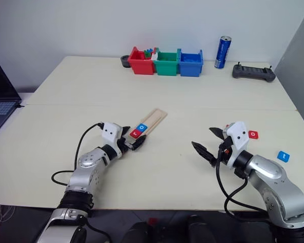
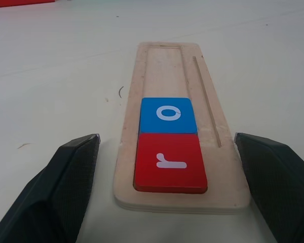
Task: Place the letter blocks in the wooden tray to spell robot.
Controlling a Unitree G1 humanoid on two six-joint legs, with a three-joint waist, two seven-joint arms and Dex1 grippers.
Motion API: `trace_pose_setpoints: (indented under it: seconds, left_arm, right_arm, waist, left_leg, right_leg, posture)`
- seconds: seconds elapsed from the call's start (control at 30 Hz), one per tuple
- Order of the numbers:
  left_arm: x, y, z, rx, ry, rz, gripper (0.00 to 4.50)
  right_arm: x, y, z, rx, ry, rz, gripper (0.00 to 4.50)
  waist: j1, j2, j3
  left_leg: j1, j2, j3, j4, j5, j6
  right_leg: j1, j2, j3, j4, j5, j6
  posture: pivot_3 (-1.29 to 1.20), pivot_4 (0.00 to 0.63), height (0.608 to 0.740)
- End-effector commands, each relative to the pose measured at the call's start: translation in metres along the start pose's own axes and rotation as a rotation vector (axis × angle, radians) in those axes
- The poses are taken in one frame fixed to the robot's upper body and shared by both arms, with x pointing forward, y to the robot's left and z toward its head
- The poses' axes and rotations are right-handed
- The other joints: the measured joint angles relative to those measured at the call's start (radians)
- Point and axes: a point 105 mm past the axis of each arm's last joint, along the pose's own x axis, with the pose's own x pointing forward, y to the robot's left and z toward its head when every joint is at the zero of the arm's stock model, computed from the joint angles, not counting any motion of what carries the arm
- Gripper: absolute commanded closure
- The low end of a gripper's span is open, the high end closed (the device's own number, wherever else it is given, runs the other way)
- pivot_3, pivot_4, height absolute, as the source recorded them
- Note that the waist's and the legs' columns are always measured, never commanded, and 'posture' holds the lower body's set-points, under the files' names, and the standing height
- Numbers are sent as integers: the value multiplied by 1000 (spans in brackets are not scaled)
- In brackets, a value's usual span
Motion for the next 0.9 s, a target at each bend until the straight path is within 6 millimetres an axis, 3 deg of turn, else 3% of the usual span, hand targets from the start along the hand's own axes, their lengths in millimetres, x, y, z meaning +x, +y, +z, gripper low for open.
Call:
trace_pose_setpoints:
  seconds: [0.03,0.17,0.27,0.5,0.9]
  left_arm:
    - [5,-8,-10,-14,35,-31,0]
    - [6,-6,-8,1,24,-33,0]
    - [5,-5,-7,-9,10,-30,595]
    - [3,-3,-6,-7,-2,-24,2440]
    - [0,2,-1,44,25,-112,2475]
  right_arm:
    - [-2,6,15,-46,-45,46,32]
    - [-1,7,15,-56,-44,51,32]
    - [0,7,15,-56,-46,50,0]
    - [1,7,16,-60,-50,54,0]
    - [0,1,16,-120,-38,102,0]
  waist:
    - [4,0,0]
    - [6,1,-1]
    - [6,2,-1]
    - [5,2,-1]
    - [3,1,-1]
  left_leg:
    - [0,0,0,0,0,0]
    - [0,0,0,0,0,0]
    - [1,0,0,0,0,0]
    - [0,0,0,0,0,0]
    - [0,0,0,0,0,0]
  right_leg:
    - [0,0,0,0,0,0]
    - [1,0,0,0,0,0]
    - [1,0,0,0,0,0]
    - [1,0,0,0,0,0]
    - [0,0,-1,-1,0,0]
  posture:
    - [0,150,740]
    - [0,150,740]
    - [0,150,740]
    - [0,150,740]
    - [0,150,740]
